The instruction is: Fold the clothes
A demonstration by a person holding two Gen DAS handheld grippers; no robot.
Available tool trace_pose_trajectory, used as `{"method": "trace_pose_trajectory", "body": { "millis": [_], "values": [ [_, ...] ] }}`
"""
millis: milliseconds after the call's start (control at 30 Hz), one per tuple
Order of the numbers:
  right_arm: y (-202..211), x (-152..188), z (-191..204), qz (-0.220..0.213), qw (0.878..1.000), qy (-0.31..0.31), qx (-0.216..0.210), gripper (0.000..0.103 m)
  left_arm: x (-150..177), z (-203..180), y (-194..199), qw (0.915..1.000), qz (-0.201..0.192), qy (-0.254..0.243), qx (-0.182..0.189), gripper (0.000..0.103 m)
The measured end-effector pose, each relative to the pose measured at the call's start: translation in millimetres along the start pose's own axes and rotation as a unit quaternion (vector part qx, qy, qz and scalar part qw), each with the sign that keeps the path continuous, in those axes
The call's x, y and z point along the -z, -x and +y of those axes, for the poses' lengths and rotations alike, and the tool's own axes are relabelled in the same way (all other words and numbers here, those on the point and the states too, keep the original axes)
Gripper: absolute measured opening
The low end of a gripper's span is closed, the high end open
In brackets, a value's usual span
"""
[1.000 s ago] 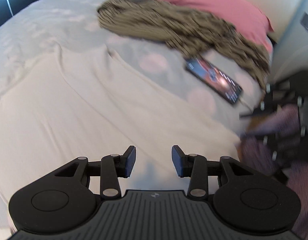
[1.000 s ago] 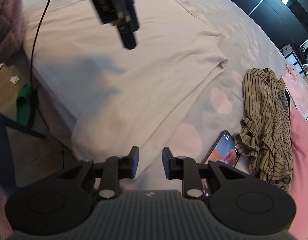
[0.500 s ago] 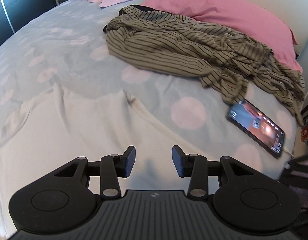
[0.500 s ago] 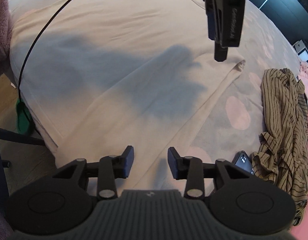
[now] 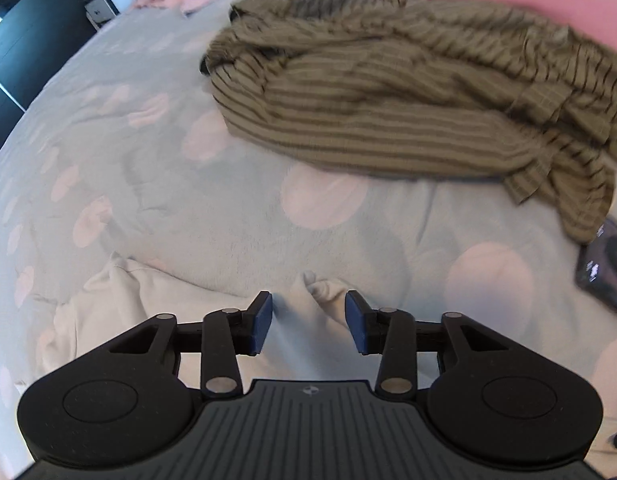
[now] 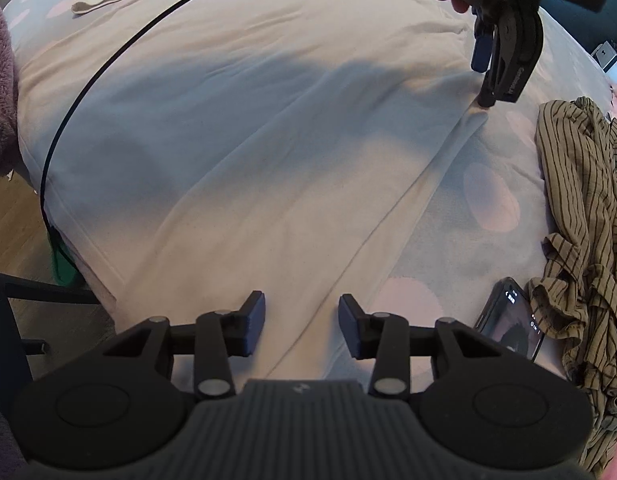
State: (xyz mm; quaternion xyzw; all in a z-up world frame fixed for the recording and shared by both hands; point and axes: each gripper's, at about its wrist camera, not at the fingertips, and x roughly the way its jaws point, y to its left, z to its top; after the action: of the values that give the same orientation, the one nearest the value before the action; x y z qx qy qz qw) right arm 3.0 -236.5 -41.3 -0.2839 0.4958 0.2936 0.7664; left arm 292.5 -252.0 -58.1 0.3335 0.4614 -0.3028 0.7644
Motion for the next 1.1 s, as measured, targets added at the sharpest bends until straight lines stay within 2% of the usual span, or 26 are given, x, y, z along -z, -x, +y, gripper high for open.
{"method": "trace_pose_trajectory", "body": {
  "millis": [100, 300, 467, 567, 667, 700, 767, 900, 967, 1100],
  "values": [
    [-3, 3, 0, 0.000, 1.000, 0.002, 0.000, 0.045, -3, 7, -1, 0.9997, -0.003, 0.024, 0.009, 0.006],
    [0, 2, 1, 0.004, 1.000, -0.001, 0.002, 0.045, -21, 32, 15, 0.9930, -0.042, 0.101, 0.043, 0.006],
    [-2, -1, 2, 0.009, 1.000, -0.002, 0.004, 0.046, -19, 35, -7, 0.9912, -0.025, 0.120, 0.050, 0.006],
    [1, 0, 3, 0.007, 1.000, -0.001, 0.009, 0.047, -13, 32, -7, 0.9911, -0.028, 0.121, 0.048, 0.012],
    [6, 3, 0, -0.001, 1.000, -0.007, 0.019, 0.047, -6, 31, 11, 0.9909, -0.055, 0.117, 0.038, 0.032],
    [8, 5, -2, -0.004, 1.000, -0.012, 0.021, 0.047, -2, 31, 21, 0.9900, -0.068, 0.119, 0.034, 0.041],
    [12, 10, -7, -0.008, 0.999, -0.032, 0.020, 0.047, 8, 31, 39, 0.9878, -0.084, 0.127, 0.034, 0.045],
    [16, 16, -14, -0.019, 0.996, -0.084, 0.007, 0.044, 41, 23, 66, 0.9867, -0.083, 0.136, 0.035, 0.044],
    [17, 18, -13, -0.025, 0.995, -0.101, 0.000, 0.037, 63, 15, 76, 0.9864, -0.074, 0.142, 0.037, 0.044],
    [17, 21, -15, -0.041, 0.988, -0.147, -0.013, 0.030, 118, -7, 94, 0.9822, -0.059, 0.166, 0.066, 0.039]
  ]
}}
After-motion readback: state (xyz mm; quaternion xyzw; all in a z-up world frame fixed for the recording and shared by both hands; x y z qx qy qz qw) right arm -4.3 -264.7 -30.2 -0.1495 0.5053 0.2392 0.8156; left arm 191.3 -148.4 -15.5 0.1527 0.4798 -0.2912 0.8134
